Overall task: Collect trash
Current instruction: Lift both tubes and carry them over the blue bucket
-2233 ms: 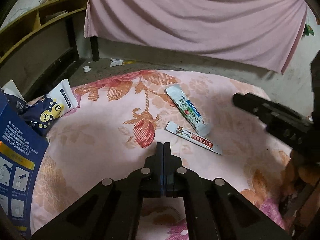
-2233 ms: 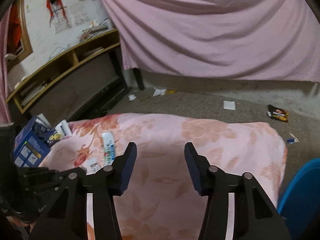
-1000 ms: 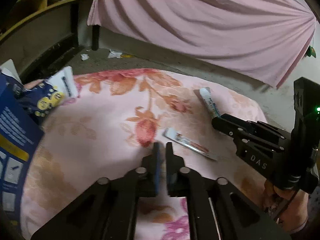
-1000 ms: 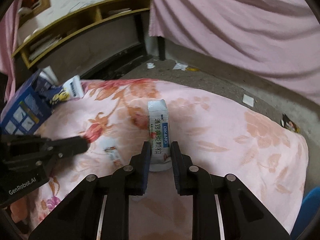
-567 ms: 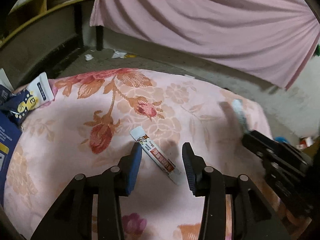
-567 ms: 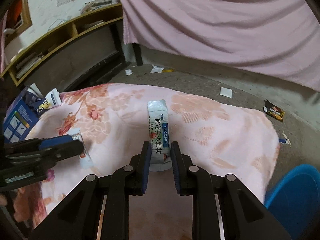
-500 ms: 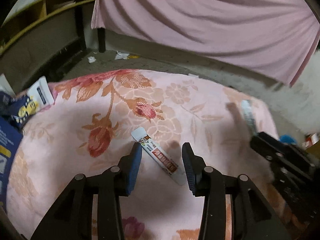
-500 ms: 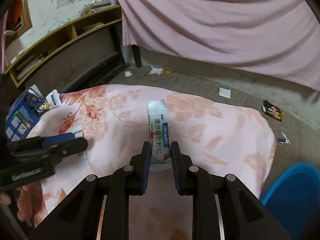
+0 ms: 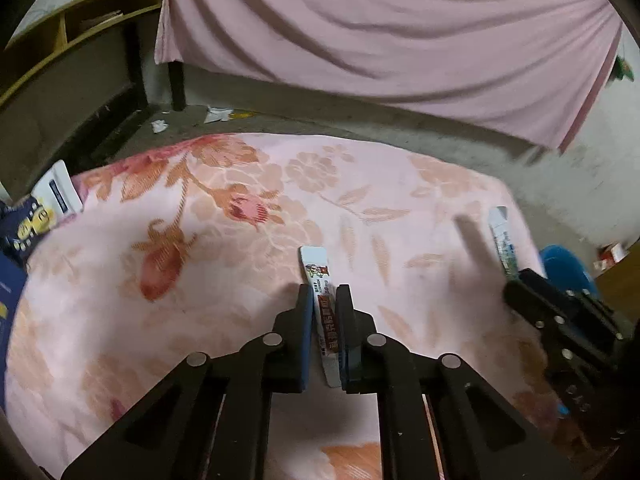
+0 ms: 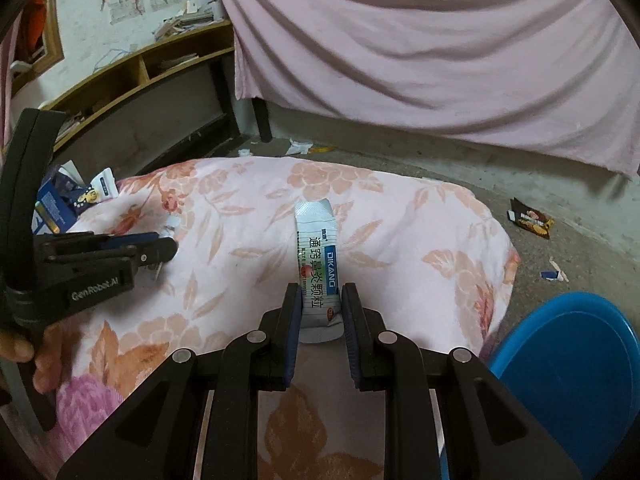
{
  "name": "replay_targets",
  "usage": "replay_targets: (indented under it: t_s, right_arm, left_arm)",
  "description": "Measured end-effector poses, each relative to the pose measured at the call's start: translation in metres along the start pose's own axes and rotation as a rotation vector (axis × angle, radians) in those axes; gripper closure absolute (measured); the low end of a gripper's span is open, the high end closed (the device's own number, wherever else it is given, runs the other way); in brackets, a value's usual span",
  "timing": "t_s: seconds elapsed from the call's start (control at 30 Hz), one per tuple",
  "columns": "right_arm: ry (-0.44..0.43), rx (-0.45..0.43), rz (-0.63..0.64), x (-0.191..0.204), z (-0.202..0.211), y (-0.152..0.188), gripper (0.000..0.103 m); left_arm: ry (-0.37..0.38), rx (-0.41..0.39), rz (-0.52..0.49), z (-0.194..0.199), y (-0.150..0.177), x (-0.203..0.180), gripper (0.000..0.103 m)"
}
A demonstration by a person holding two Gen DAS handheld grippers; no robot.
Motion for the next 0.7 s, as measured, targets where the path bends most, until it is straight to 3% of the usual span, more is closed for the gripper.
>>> replay_targets:
  t_s: [0.1, 0.3, 0.53, 0.7]
  right_arm:
    - [0.007, -0.032, -0.006, -0.003, 0.007, 0.003, 0.085]
    - [0.000, -0.158, -0.050, -0.013, 0.035, 0.006, 0.085]
    - [-0.003, -0.411, -0.120, -0.034, 0.096, 0.005, 0.085]
    - [0.054, -0.592, -0.155, -0.051, 0.147, 0.010, 0.085]
  left_arm:
    - [0.041, -0.060, -0.014, 0.015, 0.003, -0.013, 0.096]
    - [0.080, -0.272, -0.081, 0.066, -0.005, -0.046, 0.096]
    - [0.122, -0.549, -0.204, 0.137, -0.012, -0.099, 0.096]
    - [0.154, -0.673, -0.291, 0.170, -0.012, -0.133, 0.096]
Point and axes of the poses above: each gripper's, at about its wrist camera, not at the fingertips, and z roughly against the way its jaws point, x to its left, y to its underside, the point moved 8 cm from there along -z, roughly the way its jaws point, and after that the axes turned 11 degrees about x, right-handed, at the moved point
